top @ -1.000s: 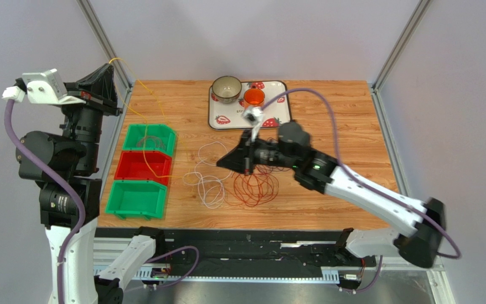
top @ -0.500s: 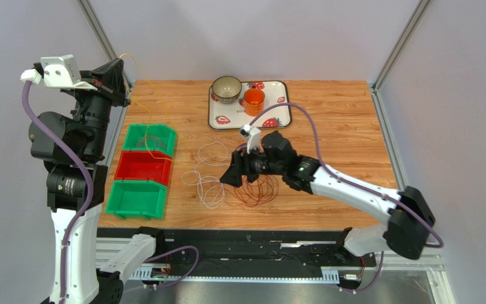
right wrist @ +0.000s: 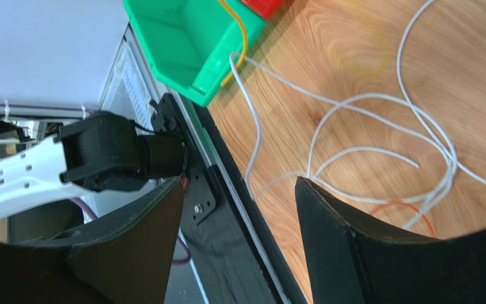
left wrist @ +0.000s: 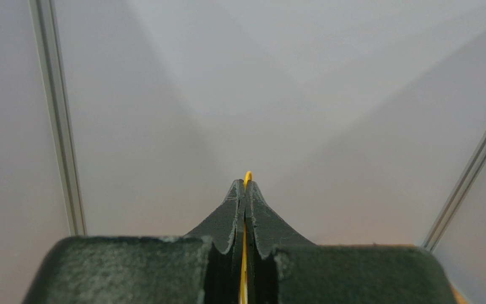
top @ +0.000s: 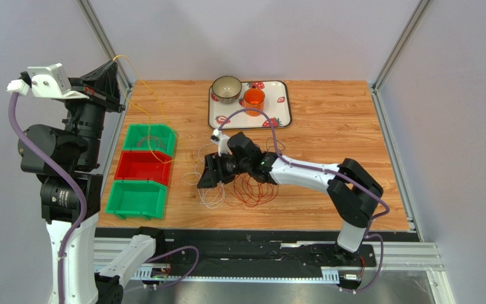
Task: Untangle the cables
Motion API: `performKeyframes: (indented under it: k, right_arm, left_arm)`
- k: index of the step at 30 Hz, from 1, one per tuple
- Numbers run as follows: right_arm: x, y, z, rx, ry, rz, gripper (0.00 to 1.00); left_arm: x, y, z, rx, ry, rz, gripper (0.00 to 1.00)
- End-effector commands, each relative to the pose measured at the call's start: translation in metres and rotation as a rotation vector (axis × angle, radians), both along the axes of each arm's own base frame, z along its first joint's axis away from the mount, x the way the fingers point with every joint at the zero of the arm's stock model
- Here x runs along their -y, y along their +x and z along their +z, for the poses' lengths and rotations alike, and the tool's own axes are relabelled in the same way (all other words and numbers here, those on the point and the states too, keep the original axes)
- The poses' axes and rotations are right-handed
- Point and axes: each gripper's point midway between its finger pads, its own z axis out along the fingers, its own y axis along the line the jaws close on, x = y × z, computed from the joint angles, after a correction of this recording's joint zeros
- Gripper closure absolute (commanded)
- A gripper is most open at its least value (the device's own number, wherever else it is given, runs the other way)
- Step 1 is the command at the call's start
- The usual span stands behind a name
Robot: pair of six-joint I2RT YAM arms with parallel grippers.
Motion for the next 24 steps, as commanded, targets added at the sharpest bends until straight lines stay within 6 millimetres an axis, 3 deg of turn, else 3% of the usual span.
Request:
performKeyframes:
  k: [1,3,4,6,9,10,11,13,14,16,17,18,19,20,21,24]
  right_arm:
    - [-0.033,0.009,0.017,0.018,0.076,0.013,0.41]
    - [-0.041,0.009,0.019,0.016,0.08,0.024,0.6]
    - [-0.042,0.008,0.015,0.005,0.068,0.033,0.81]
    - [-0.043,0.004,0.02,0.015,0.067,0.045,1.0]
    - [-0.033,0.0,0.044,0.065,0.079,0.035,1.0]
    - [-0.02,-0.002,0.037,0.068,0.021,0.022,1.0]
    - [-0.009,-0.005,0.064,0.112,0.046,0.01,1.0]
    - [0.015,-0.005,0.071,0.162,-0.007,-0.036,1.0]
    - [0.037,-0.01,0.09,0.228,0.004,-0.051,1.0]
    - [0.067,-0.005,0.091,0.289,-0.051,-0.135,1.0]
    - [0.082,-0.006,0.081,0.308,-0.088,-0.153,1.0]
    - [0.098,-0.009,0.098,0.343,-0.063,-0.182,1.0]
    - [0.11,-0.008,0.097,0.358,-0.083,-0.208,1.0]
    - [0.12,-0.011,0.085,0.353,-0.113,-0.213,1.0]
    - [0.13,-0.015,0.096,0.369,-0.089,-0.227,1.0]
    - [0.148,-0.031,0.092,0.362,-0.076,-0.213,1.0]
  left_arm:
    - [0.004,-0.005,0.005,0.025,-0.003,-0.029,1.0]
    - [0.004,-0.005,0.005,0.026,-0.003,-0.029,1.0]
    - [0.005,-0.005,0.005,0.026,-0.006,-0.032,1.0]
    - [0.006,-0.004,0.006,0.026,-0.002,-0.039,1.0]
    - [0.006,0.0,0.007,0.019,0.001,-0.036,1.0]
    - [0.006,0.001,0.007,0.019,0.004,-0.033,1.0]
    - [0.005,0.001,0.011,0.026,0.006,-0.027,1.0]
    - [0.003,0.005,0.013,0.028,0.012,-0.01,1.0]
    - [0.002,0.002,0.02,0.047,0.016,-0.008,1.0]
    - [0.003,0.01,0.024,0.048,0.034,0.001,1.0]
    - [-0.003,0.008,0.032,0.063,0.024,0.03,1.0]
    - [-0.004,0.016,0.033,0.056,0.031,0.039,1.0]
    - [-0.004,0.018,0.035,0.059,0.032,0.044,1.0]
    - [-0.004,0.024,0.038,0.06,0.033,0.048,1.0]
    - [-0.004,0.027,0.04,0.061,0.039,0.053,1.0]
    - [-0.006,0.042,0.044,0.055,0.052,0.076,1.0]
